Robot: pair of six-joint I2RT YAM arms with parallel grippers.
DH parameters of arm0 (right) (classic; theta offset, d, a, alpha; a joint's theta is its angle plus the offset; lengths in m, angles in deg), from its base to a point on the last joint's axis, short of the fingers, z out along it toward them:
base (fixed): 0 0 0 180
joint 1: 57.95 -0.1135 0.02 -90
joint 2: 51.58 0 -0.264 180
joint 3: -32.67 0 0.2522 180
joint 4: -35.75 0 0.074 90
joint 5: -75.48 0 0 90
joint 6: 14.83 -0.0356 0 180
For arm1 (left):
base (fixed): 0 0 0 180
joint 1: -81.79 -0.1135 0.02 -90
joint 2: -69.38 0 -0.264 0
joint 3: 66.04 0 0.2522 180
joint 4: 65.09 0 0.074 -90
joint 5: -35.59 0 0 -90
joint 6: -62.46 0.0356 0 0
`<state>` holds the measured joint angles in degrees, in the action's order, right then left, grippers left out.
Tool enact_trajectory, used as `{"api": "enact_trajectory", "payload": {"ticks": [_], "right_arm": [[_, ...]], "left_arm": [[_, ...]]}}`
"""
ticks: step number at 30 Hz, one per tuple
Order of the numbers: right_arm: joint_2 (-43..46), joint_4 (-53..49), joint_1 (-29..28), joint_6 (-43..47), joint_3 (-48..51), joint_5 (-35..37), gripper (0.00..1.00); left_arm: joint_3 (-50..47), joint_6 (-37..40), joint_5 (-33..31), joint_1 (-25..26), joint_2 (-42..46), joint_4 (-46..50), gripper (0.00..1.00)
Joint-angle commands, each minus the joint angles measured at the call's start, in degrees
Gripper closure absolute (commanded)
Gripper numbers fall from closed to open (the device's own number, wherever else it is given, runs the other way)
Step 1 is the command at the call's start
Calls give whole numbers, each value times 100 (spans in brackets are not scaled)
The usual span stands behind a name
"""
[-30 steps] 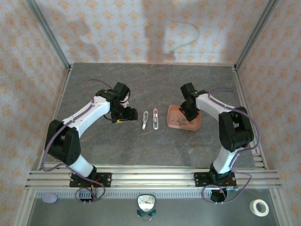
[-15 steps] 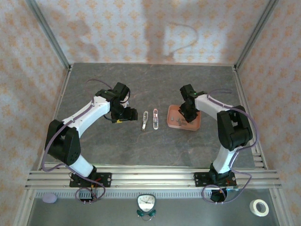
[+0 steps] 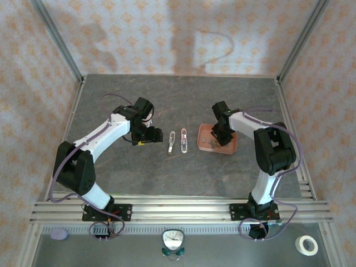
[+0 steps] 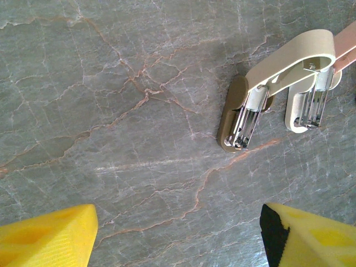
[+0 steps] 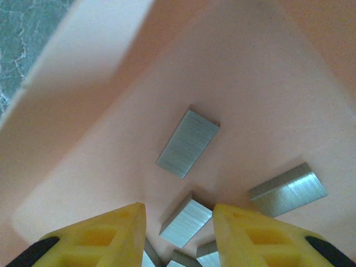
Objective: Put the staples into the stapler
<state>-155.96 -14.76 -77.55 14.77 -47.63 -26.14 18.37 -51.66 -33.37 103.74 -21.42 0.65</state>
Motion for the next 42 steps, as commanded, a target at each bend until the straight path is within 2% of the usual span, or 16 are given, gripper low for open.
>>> {"api": "enact_trajectory", "payload": {"ticks": [1,8,16,31,36,42], "right_arm": [[-327,160,-8,13,36,6,63],[-330,127,-8,72,80,63,67],[-288,117,-5,184,45,17,78],[918,-1093,-143,1444,-387,268,79],[1204,-1549,-463,1893,-541,351,79],[1725,-1783,-1259,2116,-473,550,79]], "left_arm": [[-69,37,18,-60,21,65,22],[-72,13,23,-57,20,48,22],[-43,48,-9,-62,36,89,22],[-188,-122,-43,-61,493,-59,23],[-353,-230,32,-59,681,-165,23],[-859,-566,266,-64,1012,-585,23]]}}
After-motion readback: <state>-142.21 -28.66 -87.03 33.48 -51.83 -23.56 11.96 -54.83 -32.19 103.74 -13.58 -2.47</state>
